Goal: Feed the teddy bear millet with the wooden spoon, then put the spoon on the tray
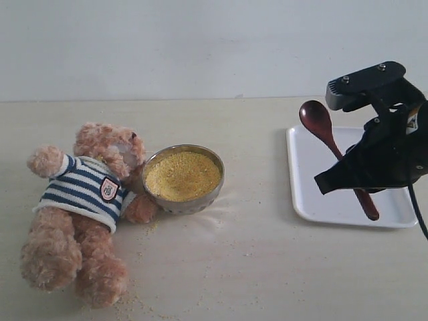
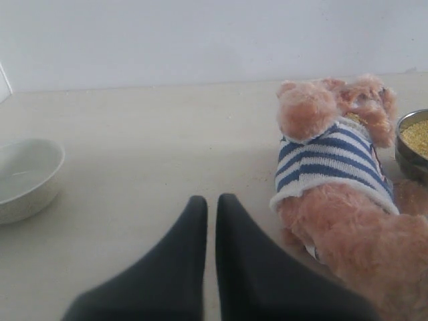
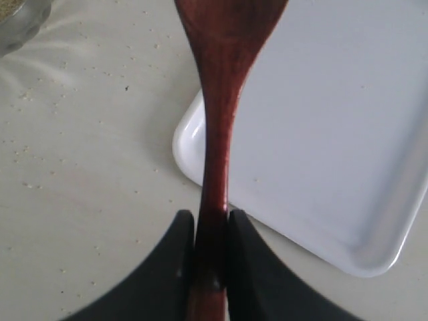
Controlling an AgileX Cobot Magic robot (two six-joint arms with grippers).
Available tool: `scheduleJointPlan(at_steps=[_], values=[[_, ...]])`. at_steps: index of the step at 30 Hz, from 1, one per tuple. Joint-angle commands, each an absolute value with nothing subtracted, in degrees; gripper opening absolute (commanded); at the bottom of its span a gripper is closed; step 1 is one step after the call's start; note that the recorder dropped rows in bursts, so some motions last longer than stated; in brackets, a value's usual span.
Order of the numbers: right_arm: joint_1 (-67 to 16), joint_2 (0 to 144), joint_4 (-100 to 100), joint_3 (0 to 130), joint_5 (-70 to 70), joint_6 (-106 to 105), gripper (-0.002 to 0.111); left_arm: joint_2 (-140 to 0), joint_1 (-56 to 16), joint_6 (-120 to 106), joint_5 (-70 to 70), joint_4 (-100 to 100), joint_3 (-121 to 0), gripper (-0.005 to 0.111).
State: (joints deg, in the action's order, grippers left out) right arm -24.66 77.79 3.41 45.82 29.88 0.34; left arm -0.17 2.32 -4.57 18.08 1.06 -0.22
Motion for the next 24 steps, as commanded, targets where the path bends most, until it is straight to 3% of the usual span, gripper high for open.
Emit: scheduleJointPlan(at_steps=[1,8,17,24], values=[[-24.5,77.2,9.4,45.7,27.6,6.8,0.0,0.0,2.3,-4.3,17.4,1.0,0.0,0.005],[-24.5,79.9,24.7,49.2,26.9,22.2,0.0,0.0,2.3,-4.3,16.9,1.0,0.0,0.005],[-20.9,95.5,23.9,65.4,35.3,22.1,0.0,0.0,2.3,-4.3,16.9,1.0,0.0,0.005],[-13.7,104.9,7.5,72.5,48.2,-1.8,0.0,0.0,2.3,-4.3,16.9,1.0,0.0,0.005]])
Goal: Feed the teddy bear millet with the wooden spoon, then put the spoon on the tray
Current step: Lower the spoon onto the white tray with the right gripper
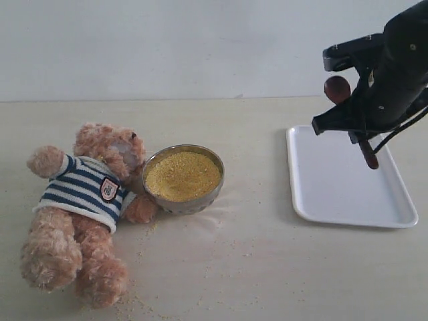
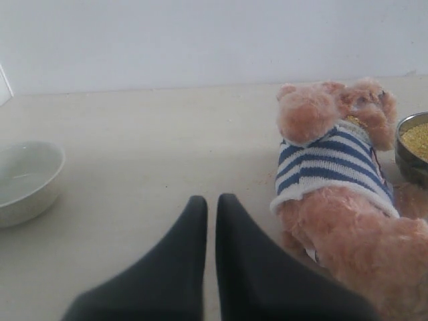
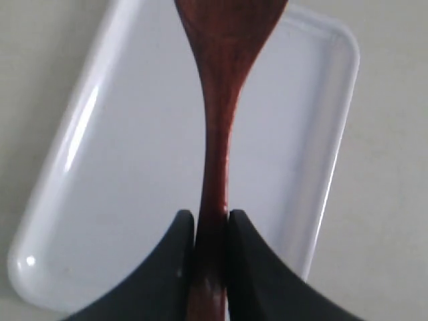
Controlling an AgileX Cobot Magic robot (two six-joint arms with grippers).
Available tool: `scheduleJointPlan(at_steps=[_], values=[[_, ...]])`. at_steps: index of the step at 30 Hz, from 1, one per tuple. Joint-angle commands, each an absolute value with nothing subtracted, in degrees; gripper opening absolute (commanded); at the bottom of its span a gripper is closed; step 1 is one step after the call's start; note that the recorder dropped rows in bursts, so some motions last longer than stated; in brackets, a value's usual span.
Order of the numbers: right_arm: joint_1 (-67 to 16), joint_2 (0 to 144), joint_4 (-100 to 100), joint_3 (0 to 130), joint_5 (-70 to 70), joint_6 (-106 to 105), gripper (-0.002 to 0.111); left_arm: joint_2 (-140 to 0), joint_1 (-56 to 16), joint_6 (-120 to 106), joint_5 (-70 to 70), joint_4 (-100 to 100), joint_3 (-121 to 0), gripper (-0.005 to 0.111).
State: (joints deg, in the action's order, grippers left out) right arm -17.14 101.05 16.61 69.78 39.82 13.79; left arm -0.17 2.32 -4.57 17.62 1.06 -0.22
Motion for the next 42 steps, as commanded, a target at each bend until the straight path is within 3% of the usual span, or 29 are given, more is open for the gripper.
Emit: scheduleJointPlan(at_steps=[1,42], values=[[-12.8,105.6,4.7,72.6,48.6,-3.9,0.0,0.0,2.3,-4.3,16.9,1.0,0.0,0.005],[-10.8,112.0,0.0,72.6,41.0,-5.8,0.0,0.0,2.3,-4.3,16.7,1.0,0.0,0.005]])
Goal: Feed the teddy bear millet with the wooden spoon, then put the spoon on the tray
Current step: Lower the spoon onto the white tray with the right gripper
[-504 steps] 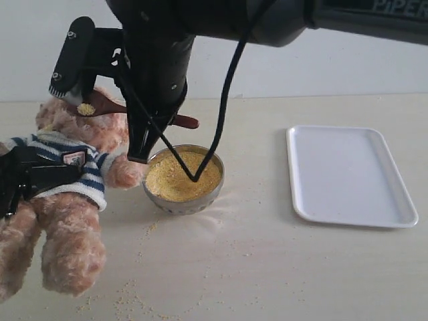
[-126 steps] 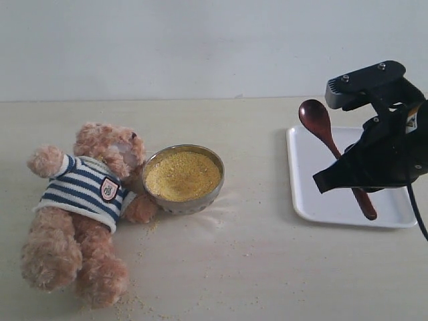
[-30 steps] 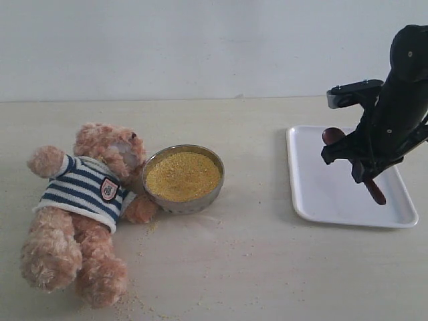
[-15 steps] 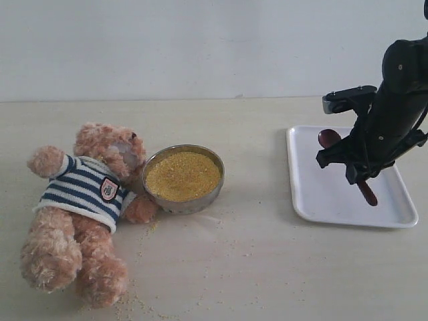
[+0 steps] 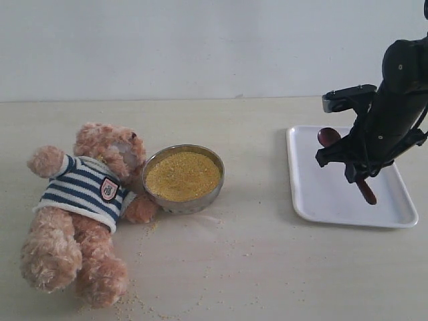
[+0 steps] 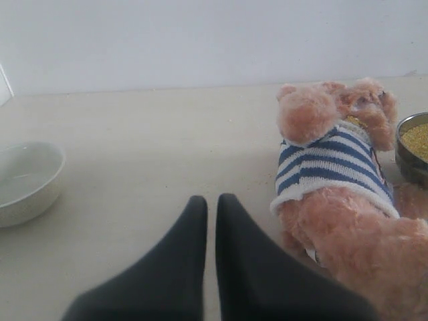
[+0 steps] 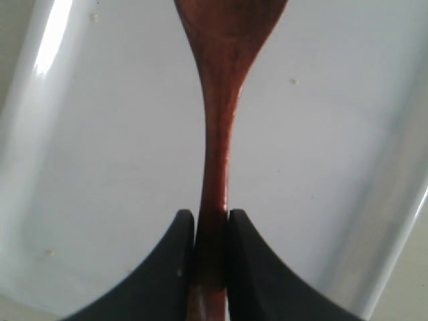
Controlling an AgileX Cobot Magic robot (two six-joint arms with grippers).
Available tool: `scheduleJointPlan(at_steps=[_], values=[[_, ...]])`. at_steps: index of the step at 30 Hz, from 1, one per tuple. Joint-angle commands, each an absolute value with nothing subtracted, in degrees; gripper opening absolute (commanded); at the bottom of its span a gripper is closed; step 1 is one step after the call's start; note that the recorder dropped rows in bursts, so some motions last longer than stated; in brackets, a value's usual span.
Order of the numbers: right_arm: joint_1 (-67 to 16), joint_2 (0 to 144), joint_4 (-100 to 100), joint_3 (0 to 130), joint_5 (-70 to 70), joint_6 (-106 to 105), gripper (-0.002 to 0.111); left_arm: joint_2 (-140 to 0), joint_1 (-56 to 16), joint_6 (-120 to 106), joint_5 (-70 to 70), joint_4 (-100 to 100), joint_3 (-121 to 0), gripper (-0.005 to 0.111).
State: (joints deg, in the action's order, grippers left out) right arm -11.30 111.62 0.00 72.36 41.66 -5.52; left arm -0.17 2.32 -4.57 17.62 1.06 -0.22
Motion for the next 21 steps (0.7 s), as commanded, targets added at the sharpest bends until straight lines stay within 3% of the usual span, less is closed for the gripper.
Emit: scheduleJointPlan(at_steps=[1,17,21], values=[[-10.8,112.5,0.0,72.6,41.3,-5.8,0.0,0.0,2.3,-4.3,16.7,1.0,0.0,0.005],[-10.8,115.9,0.0,72.6,41.3,-4.8,0.0,0.0,2.3,-4.3,16.7,1.0,0.0,0.005],[-10.8,115.9,0.0,72.6,41.3,-4.8,0.013,0.0,2.3,-4.3,16.7,1.0,0.0,0.005]])
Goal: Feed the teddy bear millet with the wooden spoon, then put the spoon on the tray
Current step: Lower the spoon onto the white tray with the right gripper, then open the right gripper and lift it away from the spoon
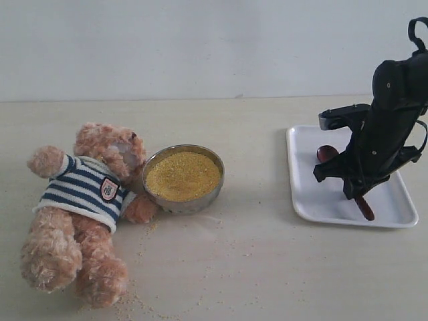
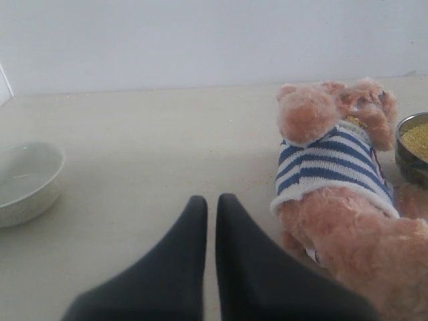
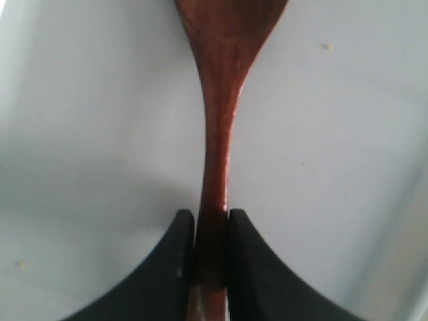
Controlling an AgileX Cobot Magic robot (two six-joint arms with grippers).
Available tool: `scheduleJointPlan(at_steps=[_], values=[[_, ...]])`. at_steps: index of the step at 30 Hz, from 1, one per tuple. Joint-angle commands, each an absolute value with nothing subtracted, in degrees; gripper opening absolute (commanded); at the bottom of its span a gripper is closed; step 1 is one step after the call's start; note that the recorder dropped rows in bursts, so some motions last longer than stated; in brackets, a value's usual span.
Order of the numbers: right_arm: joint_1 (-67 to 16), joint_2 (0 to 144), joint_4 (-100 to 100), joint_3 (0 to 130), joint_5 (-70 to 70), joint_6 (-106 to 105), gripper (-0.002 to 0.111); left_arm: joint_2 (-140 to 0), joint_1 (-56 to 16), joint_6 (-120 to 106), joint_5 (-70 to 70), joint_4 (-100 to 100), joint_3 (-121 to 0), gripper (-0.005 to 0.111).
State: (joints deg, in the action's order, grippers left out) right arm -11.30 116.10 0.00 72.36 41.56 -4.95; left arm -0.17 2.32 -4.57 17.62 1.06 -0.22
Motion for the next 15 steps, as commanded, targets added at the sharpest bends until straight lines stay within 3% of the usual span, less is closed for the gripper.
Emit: scheduleJointPlan(at_steps=[1,2,4,6,9,15], values=[[-10.8,115.9,0.0,72.6,41.3,-4.8,0.021,0.0,2.3,-4.3,16.7,1.0,0.0,0.005],[-10.8,115.9,0.0,72.6,41.3,-4.8,0.033,0.0,2.3,-4.3,16.7,1.0,0.0,0.005],[-10.8,115.9,0.0,72.6,41.3,-4.8,0.046,0.0,2.3,-4.3,16.7,1.0,0.0,0.005],[-10.8,115.9,0.0,72.6,41.9,-4.4,0.051,0.0,2.3,-4.3,16.7,1.0,0.0,0.005],[-10.8,114.7,0.0,72.6,44.9,-3.1,0.05,0.0,2.3,-4.3,16.7,1.0,0.0,0.005],[-10.8,97.1,0.6,72.6,48.6,0.0,0.05,0.0,2.3,-4.3,16.7,1.0,0.0,0.005]])
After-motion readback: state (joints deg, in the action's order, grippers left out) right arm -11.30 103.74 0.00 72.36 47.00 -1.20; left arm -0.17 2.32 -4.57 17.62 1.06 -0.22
